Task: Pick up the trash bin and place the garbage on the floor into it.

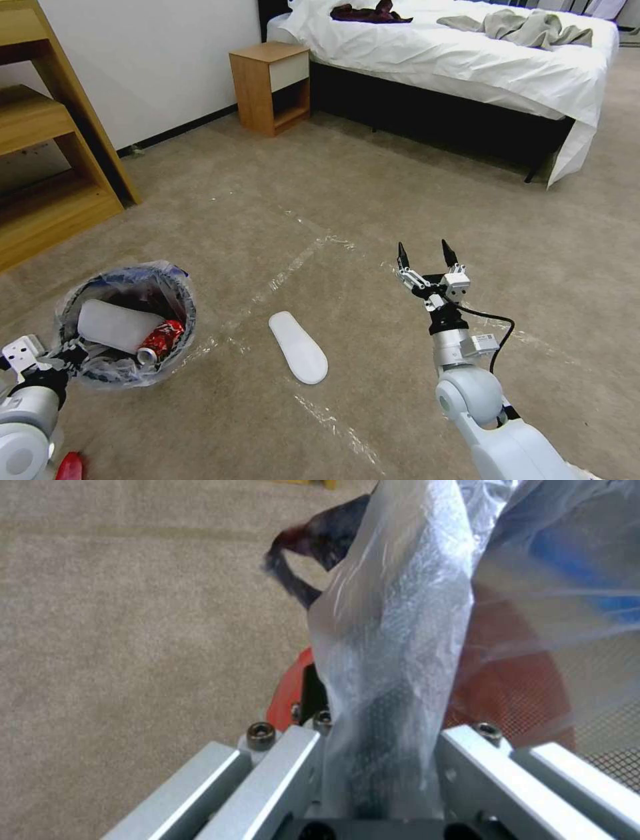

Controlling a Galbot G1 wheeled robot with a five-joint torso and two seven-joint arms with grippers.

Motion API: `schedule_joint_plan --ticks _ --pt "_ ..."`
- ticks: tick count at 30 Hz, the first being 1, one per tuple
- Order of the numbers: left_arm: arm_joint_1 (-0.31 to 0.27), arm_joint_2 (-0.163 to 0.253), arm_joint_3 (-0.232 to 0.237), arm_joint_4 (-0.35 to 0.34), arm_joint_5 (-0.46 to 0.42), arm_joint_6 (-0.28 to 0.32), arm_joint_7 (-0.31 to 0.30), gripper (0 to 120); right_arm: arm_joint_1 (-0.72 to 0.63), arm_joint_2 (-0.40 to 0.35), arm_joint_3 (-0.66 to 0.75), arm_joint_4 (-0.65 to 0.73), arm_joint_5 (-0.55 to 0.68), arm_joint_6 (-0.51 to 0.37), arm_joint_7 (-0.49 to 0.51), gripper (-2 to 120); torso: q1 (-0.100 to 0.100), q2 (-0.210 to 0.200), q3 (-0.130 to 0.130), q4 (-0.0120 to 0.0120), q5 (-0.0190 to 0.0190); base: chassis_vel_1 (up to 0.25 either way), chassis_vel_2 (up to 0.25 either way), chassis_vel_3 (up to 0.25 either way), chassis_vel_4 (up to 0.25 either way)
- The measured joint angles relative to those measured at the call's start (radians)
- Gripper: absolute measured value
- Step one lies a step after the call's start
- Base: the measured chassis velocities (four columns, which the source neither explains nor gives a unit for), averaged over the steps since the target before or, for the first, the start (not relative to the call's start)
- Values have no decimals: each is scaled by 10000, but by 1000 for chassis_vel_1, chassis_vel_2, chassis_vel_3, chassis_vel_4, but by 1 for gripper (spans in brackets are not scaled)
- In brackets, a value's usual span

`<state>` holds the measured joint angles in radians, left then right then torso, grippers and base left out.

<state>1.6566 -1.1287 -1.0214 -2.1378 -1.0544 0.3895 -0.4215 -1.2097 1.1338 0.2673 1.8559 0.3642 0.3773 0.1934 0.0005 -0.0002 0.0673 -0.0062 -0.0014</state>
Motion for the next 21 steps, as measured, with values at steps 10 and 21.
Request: schedule_joint_plan --ticks 10,21 --pt "42 -145 77 -104 138 -1 12 0 141 -227 -131 0 156 -5 28 97 0 1 0 0 1 0 0 0 0" --pt "16 -417 230 -218 415 15 62 0 90 -463 -120 -21 320 -25 55 97 0 0 -1 -1 1 0 0 0 0"
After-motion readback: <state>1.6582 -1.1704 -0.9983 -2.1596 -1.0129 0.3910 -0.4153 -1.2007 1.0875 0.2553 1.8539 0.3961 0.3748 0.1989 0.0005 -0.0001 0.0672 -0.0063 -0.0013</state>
